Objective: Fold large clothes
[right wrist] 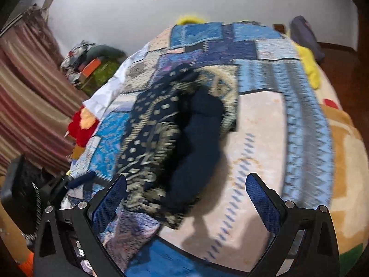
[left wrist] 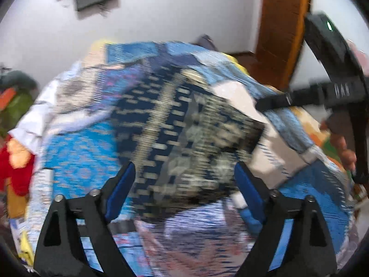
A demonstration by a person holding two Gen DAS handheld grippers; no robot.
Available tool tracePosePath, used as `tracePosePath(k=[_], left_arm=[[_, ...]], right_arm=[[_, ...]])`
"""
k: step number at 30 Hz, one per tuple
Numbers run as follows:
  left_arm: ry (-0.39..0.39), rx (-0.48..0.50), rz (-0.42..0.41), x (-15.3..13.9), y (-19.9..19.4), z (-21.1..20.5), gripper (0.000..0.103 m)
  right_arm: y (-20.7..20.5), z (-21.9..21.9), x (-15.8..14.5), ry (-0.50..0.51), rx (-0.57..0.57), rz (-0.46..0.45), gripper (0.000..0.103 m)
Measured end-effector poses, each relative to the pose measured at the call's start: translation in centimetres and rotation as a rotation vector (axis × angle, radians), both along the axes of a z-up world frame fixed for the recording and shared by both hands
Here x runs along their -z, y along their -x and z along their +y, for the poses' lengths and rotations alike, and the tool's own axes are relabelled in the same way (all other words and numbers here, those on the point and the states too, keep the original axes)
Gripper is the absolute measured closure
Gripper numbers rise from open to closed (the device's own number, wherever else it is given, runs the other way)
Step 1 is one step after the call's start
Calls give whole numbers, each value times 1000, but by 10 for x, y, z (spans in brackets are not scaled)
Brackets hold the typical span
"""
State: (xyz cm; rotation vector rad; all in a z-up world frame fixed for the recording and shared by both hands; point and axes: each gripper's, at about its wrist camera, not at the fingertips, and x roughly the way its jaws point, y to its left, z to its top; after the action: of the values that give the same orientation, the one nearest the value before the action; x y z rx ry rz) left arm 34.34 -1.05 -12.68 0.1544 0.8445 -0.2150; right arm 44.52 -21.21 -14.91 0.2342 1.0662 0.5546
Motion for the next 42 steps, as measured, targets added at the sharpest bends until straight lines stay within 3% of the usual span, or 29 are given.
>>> tracePosePath(k=[4, 9, 11, 12, 14, 16, 20, 23, 26, 30, 35, 39, 42], left_arm=[[-22, -139, 0, 8, -17, 44, 8], [-6, -228, 145, 61, -47, 81, 8], [8, -224, 187, 81, -49, 82, 6], [15, -230, 182, 88, -47, 82, 4], [9, -243, 156, 93, -45, 81, 0], [12, -232, 159, 92, -43, 80, 0], [-31, -178, 134, 74, -35, 75, 0], [-41, -126, 129, 73, -32, 66, 0], [-148, -85, 180, 98, -29, 48, 0], [-187, -82, 210, 120, -16, 40, 0], [-198, -116, 160, 104, 3, 54, 0], [-127, -173, 100, 69, 5, 79, 0], [-63, -212, 56, 42, -11, 99, 0]], right_arm=[[-11, 34, 23, 21, -33, 54, 0], [-32, 54, 70, -2, -12, 196, 2], [-36, 57, 82, -4, 3, 226, 22], [-36, 58, 84, 11, 5, 223, 26], [-34, 57, 82, 28, 2, 187, 51], [-31, 52, 77, 38, -1, 157, 69], [-22, 43, 62, 34, -48, 117, 88], [-13, 39, 63, 105, -71, 100, 88], [-8, 30, 78, 153, -73, 110, 88], [-4, 22, 82, 180, -65, 101, 87], [0, 19, 60, 242, -90, 52, 87], [-2, 12, 33, 170, -84, 41, 87], [-10, 19, 9, 147, -85, -24, 87]])
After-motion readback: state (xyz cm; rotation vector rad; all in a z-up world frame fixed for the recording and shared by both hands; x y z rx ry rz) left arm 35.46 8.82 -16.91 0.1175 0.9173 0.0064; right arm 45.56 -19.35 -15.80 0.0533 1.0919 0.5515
